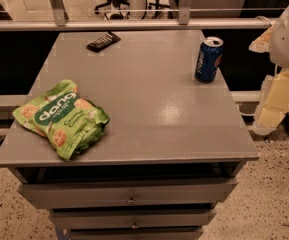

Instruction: Move pepsi can near rxbar chocolate

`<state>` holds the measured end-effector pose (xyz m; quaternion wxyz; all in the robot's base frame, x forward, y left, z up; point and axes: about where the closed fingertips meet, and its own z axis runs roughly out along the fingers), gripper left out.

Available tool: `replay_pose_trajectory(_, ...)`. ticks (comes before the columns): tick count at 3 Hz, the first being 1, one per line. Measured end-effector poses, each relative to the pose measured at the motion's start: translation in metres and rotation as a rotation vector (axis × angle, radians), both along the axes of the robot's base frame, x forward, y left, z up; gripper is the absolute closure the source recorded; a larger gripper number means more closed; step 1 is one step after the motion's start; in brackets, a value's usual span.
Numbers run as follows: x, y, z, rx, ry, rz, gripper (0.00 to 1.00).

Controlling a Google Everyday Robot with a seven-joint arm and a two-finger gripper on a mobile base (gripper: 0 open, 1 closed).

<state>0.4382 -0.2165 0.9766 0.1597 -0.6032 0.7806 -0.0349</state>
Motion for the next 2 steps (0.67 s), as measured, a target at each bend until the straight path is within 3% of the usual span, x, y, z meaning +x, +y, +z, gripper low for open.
replay_pose_trajectory(1, 0.000, 0.000, 0.000, 0.000, 0.000, 0.000, 0.00)
replay_pose_trajectory(2, 0.012, 0.001, 0.001, 0.019, -0.031, 0.005, 0.00)
